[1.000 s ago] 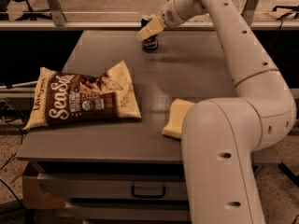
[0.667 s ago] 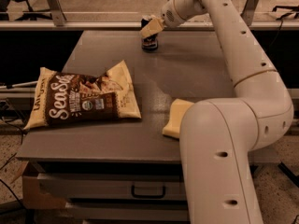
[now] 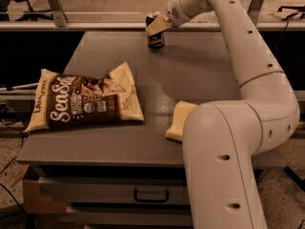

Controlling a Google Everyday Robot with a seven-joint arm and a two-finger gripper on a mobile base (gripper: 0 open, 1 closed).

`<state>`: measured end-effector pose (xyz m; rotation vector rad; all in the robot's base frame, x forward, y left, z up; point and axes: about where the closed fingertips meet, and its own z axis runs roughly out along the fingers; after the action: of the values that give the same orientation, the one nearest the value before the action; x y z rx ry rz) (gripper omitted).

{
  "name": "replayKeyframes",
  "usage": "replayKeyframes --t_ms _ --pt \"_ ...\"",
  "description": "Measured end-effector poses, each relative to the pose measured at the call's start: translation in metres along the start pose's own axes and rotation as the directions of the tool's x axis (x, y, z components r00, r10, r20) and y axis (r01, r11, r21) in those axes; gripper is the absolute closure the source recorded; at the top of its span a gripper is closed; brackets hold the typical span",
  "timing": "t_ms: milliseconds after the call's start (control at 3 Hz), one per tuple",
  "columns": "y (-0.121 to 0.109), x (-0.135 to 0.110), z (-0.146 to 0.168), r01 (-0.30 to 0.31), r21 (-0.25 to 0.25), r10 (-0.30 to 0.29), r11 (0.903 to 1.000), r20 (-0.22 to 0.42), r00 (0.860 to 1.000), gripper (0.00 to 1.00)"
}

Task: Pick pepsi can

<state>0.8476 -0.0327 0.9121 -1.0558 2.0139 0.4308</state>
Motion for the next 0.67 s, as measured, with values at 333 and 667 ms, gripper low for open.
replayKeyframes --t_ms 333,667 --pt "-0.006 -0.011 -0.021 0.044 0.042 -0.044 0.9981 0.003 0.999 1.0" --pt "-0.009 -0.025 -0.045 0.096 0.085 -0.097 0.9917 0.009 0.995 1.0"
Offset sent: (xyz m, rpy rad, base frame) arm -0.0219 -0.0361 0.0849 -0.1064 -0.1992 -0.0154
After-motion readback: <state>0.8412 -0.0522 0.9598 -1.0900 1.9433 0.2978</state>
